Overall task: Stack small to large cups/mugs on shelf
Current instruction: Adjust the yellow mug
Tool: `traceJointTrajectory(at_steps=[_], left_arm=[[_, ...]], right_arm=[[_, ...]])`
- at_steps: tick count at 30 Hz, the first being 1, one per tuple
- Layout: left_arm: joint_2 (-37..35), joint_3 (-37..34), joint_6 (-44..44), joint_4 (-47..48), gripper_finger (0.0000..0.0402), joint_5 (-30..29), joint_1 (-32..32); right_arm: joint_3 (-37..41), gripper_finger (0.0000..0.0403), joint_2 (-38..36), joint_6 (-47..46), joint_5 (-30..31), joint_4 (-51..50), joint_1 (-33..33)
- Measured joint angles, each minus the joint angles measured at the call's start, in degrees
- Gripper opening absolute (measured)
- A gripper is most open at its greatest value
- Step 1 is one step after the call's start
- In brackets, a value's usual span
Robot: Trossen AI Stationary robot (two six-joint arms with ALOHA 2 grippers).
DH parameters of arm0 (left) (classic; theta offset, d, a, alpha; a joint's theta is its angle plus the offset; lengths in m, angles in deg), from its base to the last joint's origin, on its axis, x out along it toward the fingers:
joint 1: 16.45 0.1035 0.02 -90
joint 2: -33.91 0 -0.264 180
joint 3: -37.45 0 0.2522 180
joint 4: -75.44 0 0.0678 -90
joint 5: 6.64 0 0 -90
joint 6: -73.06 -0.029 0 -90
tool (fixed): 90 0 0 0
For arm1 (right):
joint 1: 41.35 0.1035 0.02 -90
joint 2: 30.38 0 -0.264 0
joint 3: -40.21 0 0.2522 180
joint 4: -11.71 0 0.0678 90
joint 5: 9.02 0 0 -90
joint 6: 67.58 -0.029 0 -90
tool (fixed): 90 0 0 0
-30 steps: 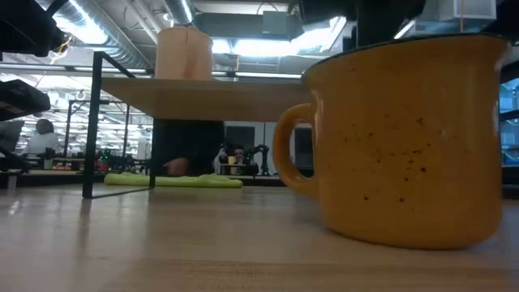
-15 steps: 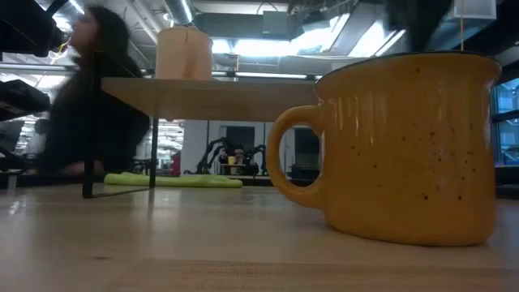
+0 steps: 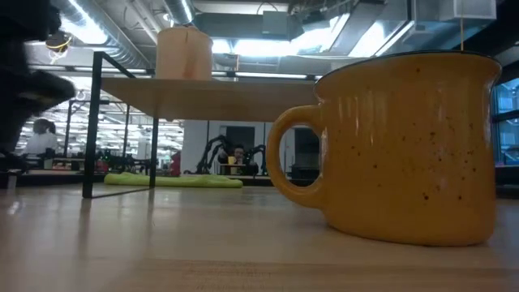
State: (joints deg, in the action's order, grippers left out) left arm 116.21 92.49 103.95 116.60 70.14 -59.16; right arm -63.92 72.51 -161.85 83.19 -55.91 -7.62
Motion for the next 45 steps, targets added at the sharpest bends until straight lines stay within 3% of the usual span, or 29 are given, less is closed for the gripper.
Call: traceJointTrajectory(at_steps=[5, 11, 16, 28, 32, 36, 45], left_arm=[[0.00, 0.02, -7.87, -6.27, 0.0025, 3.57, 5.15], [0.16, 1.19, -12.69, -8.95, 0.0025, 3.27, 10.72], [1.17, 6.10, -15.71, -12.10, 0.0016, 2.46, 12.70], [18.28, 20.86, -11.70, -12.86, 0.0001, -5.67, 12.28], [22.14, 22.83, -9.96, -14.94, 0.0001, -8.52, 12.95], [24.41, 23.43, -9.10, -16.48, 0.0001, -10.64, 14.85], [24.85, 23.74, -12.29, -23.48, 0.0001, -10.34, 18.44]], right_arm=[[0.00, 0.0084, 0.00, 0.08, 3.62, 4.35, -0.01], [0.03, 0.0092, 0.00, 0.26, 4.27, 1.44, 0.25], [0.04, 0.0101, 0.00, 3.07, 5.70, 1.42, 0.45], [0.07, 0.0089, -3.91, 8.98, 20.37, -0.69, 2.49], [0.07, 0.0082, -5.32, 9.27, 20.50, -0.50, 4.15], [0.07, 0.0076, -5.38, 8.10, 16.62, -0.60, 5.80], [0.07, 0.0042, -5.20, 3.69, 14.74, -3.31, 8.46]])
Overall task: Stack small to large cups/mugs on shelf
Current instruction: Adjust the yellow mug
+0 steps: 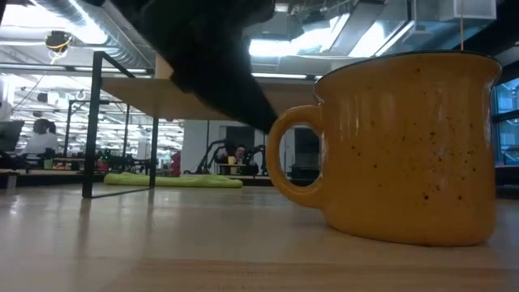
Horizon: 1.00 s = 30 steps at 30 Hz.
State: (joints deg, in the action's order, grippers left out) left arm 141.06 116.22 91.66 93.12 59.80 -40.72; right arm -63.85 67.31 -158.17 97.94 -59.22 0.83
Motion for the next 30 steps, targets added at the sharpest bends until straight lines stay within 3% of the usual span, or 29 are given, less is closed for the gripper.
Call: traceJointTrajectory(at_steps=[7, 11, 21, 25, 30], left_arm=[[0.00, -0.01, -0.75, -1.94, 0.0001, 2.33, -0.16], [0.38, -0.02, -1.16, -3.62, 0.0001, 6.84, -0.26], [1.01, -0.13, 0.46, -6.54, 0.0000, 8.04, -2.53], [1.01, -0.13, 2.09, -6.57, 0.0000, 8.08, -3.96], [1.01, -0.13, 3.94, -6.54, 0.0000, 7.61, -5.17]], right_arm=[[0.00, 0.0026, 0.00, -2.64, -0.73, -3.43, 0.44], [0.00, 0.0022, 0.00, -3.55, -1.42, -4.59, 0.36], [2.37, 0.0017, 0.07, -5.33, -5.54, -5.60, -0.58], [6.47, 0.0017, 0.11, -5.36, -9.46, -1.66, -1.03], [10.52, 0.0026, 0.13, -3.64, -9.64, 3.54, -2.32]])
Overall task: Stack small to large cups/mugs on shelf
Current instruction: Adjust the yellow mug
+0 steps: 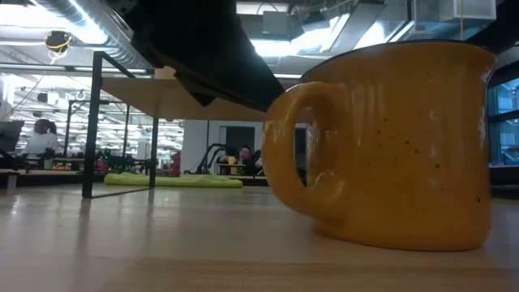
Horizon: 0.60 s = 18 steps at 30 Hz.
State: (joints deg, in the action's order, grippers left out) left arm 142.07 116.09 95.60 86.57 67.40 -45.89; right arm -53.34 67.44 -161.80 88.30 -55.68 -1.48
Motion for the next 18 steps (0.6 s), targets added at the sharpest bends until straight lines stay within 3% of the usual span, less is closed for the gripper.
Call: traceJointTrajectory(at_steps=[7, 18], left_arm=[[0.00, 0.00, 2.47, 0.00, 0.0000, -1.57, -1.03], [0.47, 0.03, 2.87, -1.13, 0.0000, -2.77, -1.03]], right_arm=[[1.83, 0.0050, 0.00, 5.07, 0.11, 0.54, -3.58], [1.81, 0.0040, 0.39, 10.94, 0.01, 1.13, -6.16]])
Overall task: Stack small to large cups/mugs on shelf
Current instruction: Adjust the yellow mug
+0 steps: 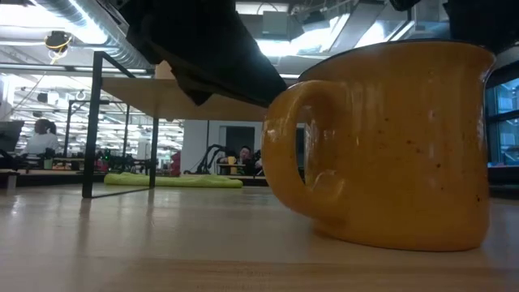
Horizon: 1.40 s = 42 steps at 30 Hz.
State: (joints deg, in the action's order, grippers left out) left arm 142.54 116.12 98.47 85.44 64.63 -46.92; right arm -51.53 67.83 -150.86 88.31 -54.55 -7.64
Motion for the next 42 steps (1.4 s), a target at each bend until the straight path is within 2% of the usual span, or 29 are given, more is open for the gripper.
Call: traceJointTrajectory(at_steps=[9, 16, 22, 35, 42], left_arm=[[2.55, 0.04, 2.03, -3.79, 0.0000, 0.33, -0.36], [2.57, 0.04, 2.78, -3.74, 0.0000, 0.12, -0.66], [2.59, 0.04, 3.27, -4.31, 0.0000, -0.86, -0.71], [2.62, 0.04, 8.08, -4.78, 0.0000, -6.34, -3.04], [2.62, -0.03, 9.97, -5.38, 0.0000, -6.77, -3.55]], right_arm=[[4.96, 0.0005, 0.02, -0.35, -5.43, 3.63, -0.54], [5.16, 0.0004, 0.02, 0.18, -5.48, 4.40, -0.88], [5.16, 0.0003, 0.02, 3.26, -5.29, 8.91, -2.38], [5.16, 0.0003, 0.15, 13.03, -4.38, 10.31, -7.66], [5.16, 0.0003, 2.56, 16.10, -4.76, 14.05, -9.24]])
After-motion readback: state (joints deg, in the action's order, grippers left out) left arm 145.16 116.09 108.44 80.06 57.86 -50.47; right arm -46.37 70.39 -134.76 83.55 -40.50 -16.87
